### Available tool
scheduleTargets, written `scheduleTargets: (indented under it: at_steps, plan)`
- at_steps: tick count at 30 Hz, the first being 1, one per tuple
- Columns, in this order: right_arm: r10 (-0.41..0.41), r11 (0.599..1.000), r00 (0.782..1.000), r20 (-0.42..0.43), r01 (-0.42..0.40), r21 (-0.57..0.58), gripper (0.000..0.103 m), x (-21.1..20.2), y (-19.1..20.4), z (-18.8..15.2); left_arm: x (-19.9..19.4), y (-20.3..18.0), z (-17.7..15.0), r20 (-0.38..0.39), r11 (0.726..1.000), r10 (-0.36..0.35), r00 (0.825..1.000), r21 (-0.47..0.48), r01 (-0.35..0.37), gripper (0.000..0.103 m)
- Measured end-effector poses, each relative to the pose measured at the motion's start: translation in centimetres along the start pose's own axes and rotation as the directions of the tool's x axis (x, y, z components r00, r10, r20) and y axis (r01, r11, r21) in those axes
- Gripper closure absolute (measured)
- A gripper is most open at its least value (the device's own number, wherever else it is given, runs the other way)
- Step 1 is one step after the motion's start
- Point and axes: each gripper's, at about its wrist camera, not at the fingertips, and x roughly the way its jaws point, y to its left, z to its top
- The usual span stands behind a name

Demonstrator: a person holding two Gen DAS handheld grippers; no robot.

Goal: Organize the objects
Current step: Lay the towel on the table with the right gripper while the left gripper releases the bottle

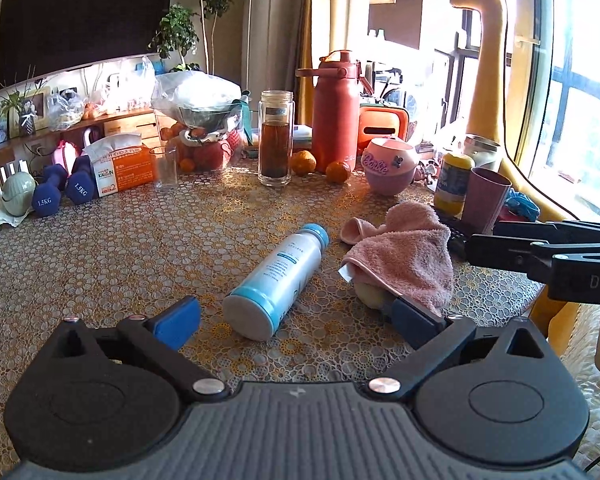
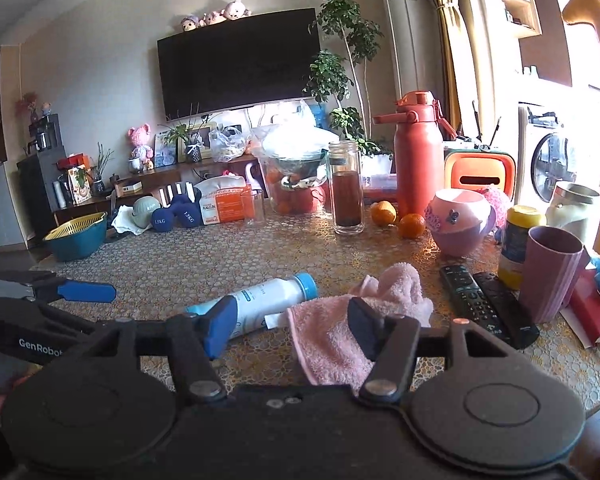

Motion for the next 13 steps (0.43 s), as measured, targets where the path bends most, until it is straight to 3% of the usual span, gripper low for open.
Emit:
scheduleTargets:
  at_steps: [13]
  plan:
    - [-0.024,0.997,0.999,-0.023,0.025,0.072,0.042,-0.2,0.3,-1.4,-0.3,-0.2,-0.8,-0.005,1.000,-0.001,1.000,-0.006,0.001,0.000]
